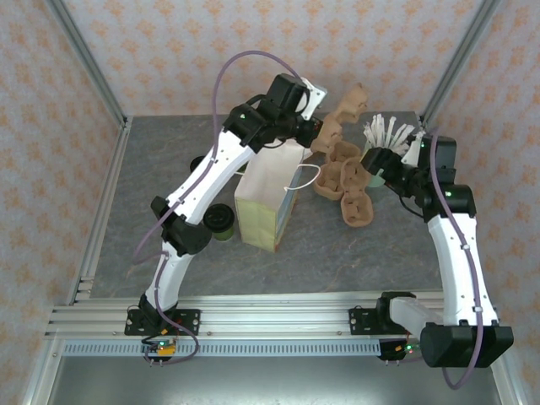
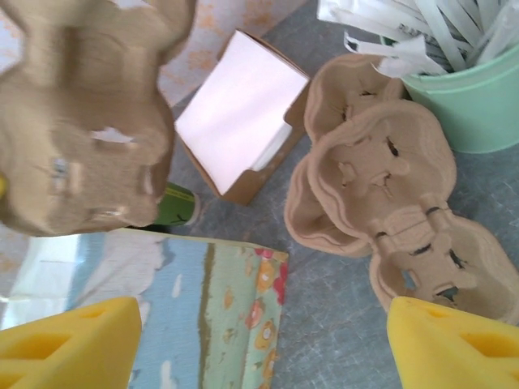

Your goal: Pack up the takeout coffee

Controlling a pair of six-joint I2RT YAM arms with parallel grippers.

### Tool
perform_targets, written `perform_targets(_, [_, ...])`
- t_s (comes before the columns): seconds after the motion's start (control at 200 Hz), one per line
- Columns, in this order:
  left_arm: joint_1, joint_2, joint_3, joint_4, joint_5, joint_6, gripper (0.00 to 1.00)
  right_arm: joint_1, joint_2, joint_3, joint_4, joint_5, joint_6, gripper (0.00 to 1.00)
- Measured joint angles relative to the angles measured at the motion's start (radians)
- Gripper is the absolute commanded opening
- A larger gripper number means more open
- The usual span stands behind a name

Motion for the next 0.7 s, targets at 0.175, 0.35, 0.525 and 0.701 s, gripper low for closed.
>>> perform_targets(0.175, [-0.101, -0.109, -0.155, 0.051, -0.264, 0.175, 0.00, 0.001, 0.009, 0.097, 0.033, -0.047, 0.088, 0.78])
perform_targets(0.35, [-0.175, -0.224, -0.320, 0.159, -0.454, 0.307, 0.00, 0.008, 0.036, 0.183, 0.073, -0.040, 0.232, 0.76])
perform_targets(0.525, [-0.183, -0.314, -0.472, 0.274, -0.546, 0.395, 0.00, 0.013, 0.127, 0.228, 0.148, -0.072, 0.366, 0.71])
perform_targets(0.701, [-0.204, -0.347, -0.522, 0.351, -0.605, 0.471, 0.00, 0.064, 0.228, 0.306, 0.157, -0.086, 0.423, 0.62])
